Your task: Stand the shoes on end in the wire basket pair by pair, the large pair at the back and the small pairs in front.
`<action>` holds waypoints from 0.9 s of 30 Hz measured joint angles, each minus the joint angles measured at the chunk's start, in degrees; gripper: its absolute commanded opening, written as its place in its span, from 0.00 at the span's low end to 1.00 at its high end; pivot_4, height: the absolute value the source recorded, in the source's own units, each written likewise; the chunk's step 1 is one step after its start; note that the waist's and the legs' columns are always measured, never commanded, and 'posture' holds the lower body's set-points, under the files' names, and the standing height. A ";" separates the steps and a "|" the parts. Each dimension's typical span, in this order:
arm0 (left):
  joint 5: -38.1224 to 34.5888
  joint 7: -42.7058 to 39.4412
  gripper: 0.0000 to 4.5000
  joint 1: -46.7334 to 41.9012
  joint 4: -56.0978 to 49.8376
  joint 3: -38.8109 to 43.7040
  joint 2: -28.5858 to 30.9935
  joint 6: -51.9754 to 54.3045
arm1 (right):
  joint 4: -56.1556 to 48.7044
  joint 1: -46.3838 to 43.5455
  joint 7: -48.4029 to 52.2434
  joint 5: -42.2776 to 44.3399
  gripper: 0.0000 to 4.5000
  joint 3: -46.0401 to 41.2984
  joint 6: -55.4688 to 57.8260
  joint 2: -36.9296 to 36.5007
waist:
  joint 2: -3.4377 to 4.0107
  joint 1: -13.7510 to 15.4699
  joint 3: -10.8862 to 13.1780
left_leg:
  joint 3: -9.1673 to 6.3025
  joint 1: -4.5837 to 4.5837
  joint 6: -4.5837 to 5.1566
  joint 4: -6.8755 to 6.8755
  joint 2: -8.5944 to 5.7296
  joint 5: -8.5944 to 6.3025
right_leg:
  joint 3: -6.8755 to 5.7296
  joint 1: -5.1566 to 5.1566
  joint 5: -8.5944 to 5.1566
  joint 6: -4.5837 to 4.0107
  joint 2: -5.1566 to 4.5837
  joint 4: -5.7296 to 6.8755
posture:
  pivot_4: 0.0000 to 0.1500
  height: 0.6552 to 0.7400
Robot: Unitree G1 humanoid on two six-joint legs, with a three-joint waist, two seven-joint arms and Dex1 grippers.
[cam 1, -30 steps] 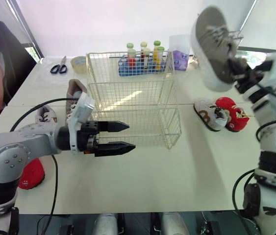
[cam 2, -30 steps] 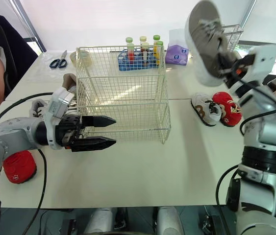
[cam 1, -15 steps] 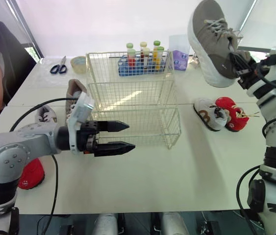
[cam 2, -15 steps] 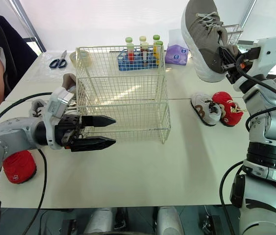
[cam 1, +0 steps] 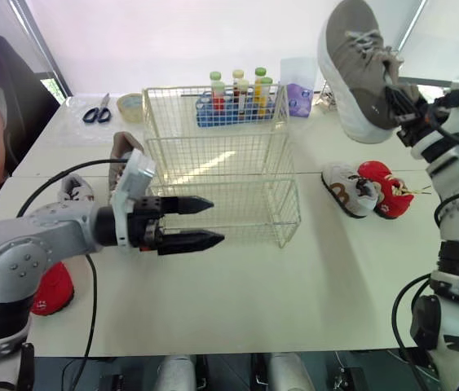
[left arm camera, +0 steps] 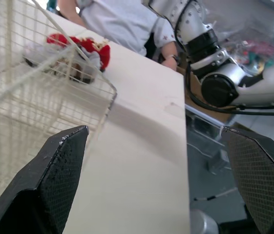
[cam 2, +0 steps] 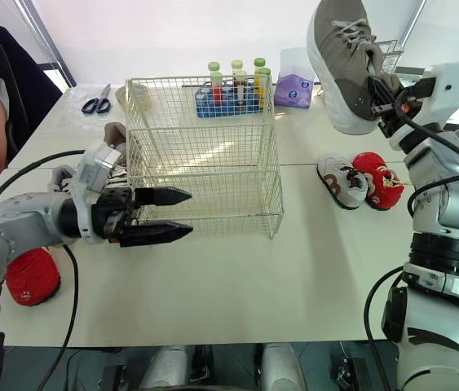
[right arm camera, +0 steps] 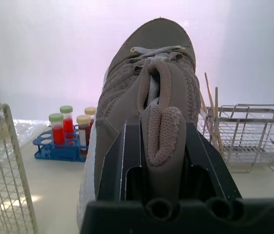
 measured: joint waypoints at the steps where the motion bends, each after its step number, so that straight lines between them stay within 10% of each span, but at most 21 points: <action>1: 0.19 0.53 1.00 -0.77 1.24 0.13 -0.25 -0.02 | 0.47 -1.45 2.00 0.47 0.05 0.41 0.05 -1.37 | 0.08 0.02 0.05 | 0.00 -0.01 0.00 0.00 0.00 0.00 | 0.00 0.00 0.00 0.00 0.00 0.00 | 1.00 0.94; 11: -1.35 -3.97 1.00 -6.70 14.68 9.91 8.37 1.70 | 2.66 -28.57 28.72 10.94 0.05 3.43 6.50 -19.77 | 0.36 -0.07 0.48 | 0.10 -0.17 -0.01 -0.09 0.05 -0.01 | 0.00 -0.24 -0.01 -0.01 0.07 -0.05 | 1.00 0.94; 27: 7.13 -20.58 1.00 -31.77 48.25 8.12 14.45 2.87 | -11.64 -25.97 61.13 20.13 0.05 17.36 19.14 -28.01 | 0.26 0.43 0.49 | 0.30 -0.56 0.13 0.17 -0.05 -0.08 | -0.03 -0.56 0.02 0.03 -0.08 0.02 | 1.00 0.94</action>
